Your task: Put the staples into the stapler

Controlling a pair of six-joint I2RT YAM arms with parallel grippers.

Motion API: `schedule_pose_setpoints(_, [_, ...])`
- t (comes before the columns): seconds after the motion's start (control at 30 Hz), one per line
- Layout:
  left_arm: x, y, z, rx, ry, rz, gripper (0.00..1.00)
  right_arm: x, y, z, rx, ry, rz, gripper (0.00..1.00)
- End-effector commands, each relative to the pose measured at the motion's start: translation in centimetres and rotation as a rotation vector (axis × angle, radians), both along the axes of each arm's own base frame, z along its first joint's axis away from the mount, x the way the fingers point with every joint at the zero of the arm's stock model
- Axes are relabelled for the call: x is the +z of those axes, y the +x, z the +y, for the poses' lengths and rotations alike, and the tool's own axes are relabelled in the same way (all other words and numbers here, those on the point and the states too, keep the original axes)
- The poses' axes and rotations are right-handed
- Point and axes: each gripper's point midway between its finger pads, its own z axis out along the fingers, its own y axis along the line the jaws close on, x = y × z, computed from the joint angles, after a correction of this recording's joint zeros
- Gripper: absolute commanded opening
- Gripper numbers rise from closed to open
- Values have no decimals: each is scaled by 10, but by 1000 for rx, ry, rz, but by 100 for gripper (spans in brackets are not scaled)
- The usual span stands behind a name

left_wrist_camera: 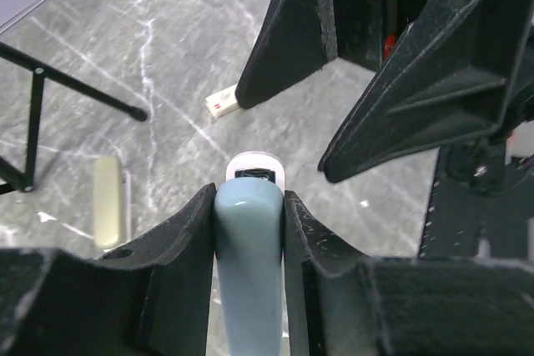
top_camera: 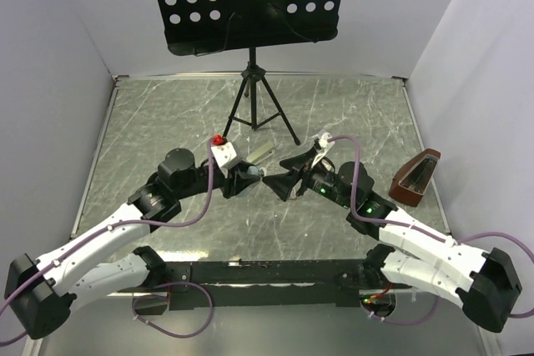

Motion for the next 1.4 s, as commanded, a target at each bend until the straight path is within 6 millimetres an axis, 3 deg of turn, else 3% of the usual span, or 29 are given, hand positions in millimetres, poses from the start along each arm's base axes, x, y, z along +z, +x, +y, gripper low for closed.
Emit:
schedule_pose_setpoints(0.0, [43, -16, -6, -38, -162, -41, 1, 17, 4, 2, -107, 42, 87, 93])
schedule_pose_setpoints(0.2, [43, -19, 0, -20, -178, -65, 1, 20, 5, 11, -156, 90, 178, 91])
schedule_pose_setpoints(0.33, [47, -22, 2, -21, -205, -78, 1, 8, 10, 12, -204, 52, 203, 89])
schedule_pose_setpoints(0.53, [55, -25, 8, -6, -248, -98, 1, -13, 17, 4, -287, 7, 255, 76])
schedule_pose_setpoints(0.67, [61, -28, 12, -1, -281, -120, 1, -18, 20, 0, -317, -5, 268, 59])
schedule_pose_setpoints(1.0, [71, -42, 5, -79, -343, -153, 1, -9, 12, 27, -191, 79, 288, 58])
schedule_pose_setpoints(1.17, [81, -47, 20, -34, -407, -211, 1, -1, 6, 25, -158, 155, 273, 34])
schedule_pose_setpoints(1.2, [93, -51, 27, -30, -452, -251, 1, 6, 6, 21, -162, 181, 261, 29])
schedule_pose_setpoints(1.27, [90, -53, 34, -8, -497, -254, 1, 3, 7, 16, -177, 194, 262, 27])
schedule_pose_setpoints(1.3, [108, -60, 44, -3, -575, -307, 1, 2, 8, 13, -186, 197, 270, 26])
schedule_pose_setpoints(1.37, [110, -63, 54, 20, -643, -311, 1, -5, 9, 12, -190, 183, 289, 25])
